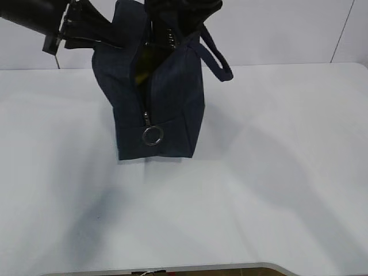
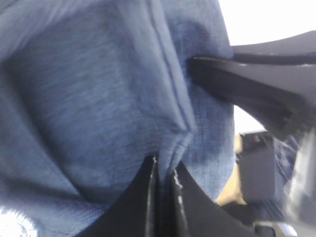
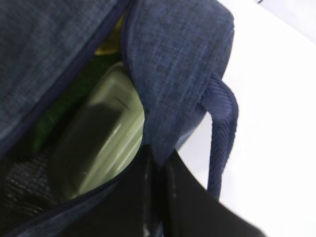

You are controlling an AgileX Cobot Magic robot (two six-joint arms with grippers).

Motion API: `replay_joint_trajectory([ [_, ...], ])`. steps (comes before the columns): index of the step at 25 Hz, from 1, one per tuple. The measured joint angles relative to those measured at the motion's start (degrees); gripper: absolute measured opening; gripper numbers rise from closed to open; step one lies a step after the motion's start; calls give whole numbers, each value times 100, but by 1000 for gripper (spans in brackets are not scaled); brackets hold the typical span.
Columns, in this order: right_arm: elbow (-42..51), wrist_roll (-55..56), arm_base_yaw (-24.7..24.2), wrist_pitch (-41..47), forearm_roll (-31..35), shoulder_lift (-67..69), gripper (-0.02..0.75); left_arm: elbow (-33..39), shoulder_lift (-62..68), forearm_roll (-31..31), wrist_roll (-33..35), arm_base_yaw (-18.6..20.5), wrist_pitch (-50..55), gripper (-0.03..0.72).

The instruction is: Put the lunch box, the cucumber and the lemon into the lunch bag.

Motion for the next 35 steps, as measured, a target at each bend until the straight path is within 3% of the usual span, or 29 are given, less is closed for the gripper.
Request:
replay_joint_trajectory([
  [11, 535, -65, 0, -3, -496, -54, 10, 0, 601, -310, 0, -679, -429, -6],
  [35, 843, 95, 0, -36, -677, 36, 11, 0, 670, 247, -13, -702, -260, -6],
])
